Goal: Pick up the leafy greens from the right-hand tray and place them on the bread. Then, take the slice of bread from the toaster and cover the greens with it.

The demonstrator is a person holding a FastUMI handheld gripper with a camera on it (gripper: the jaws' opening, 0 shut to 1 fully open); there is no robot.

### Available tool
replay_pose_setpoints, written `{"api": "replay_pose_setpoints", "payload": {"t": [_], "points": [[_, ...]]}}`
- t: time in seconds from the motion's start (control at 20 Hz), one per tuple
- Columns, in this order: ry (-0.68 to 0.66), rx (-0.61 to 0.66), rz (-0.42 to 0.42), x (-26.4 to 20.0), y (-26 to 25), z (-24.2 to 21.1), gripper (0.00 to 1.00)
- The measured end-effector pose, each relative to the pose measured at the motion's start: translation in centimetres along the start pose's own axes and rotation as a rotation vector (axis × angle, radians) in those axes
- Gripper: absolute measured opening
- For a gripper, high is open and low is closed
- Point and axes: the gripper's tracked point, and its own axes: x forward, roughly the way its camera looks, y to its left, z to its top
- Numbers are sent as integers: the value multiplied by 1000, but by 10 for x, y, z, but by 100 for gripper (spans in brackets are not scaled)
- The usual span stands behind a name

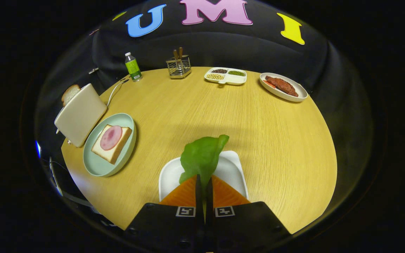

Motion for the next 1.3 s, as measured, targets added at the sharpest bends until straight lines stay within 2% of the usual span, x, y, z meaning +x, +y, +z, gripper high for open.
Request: {"api": "replay_pose_setpoints", "payload": {"t": [0.3, 0.6, 0.85, 1.15, 1.3], "points": [[-80, 33, -7, -31, 28, 51, 5], [-134, 13, 8, -50, 74, 90, 5], [-123, -5, 53, -44, 130, 92, 5], [-89, -27, 115, -16, 203, 87, 6], [-71, -56, 120, 3, 228, 83, 5]]}}
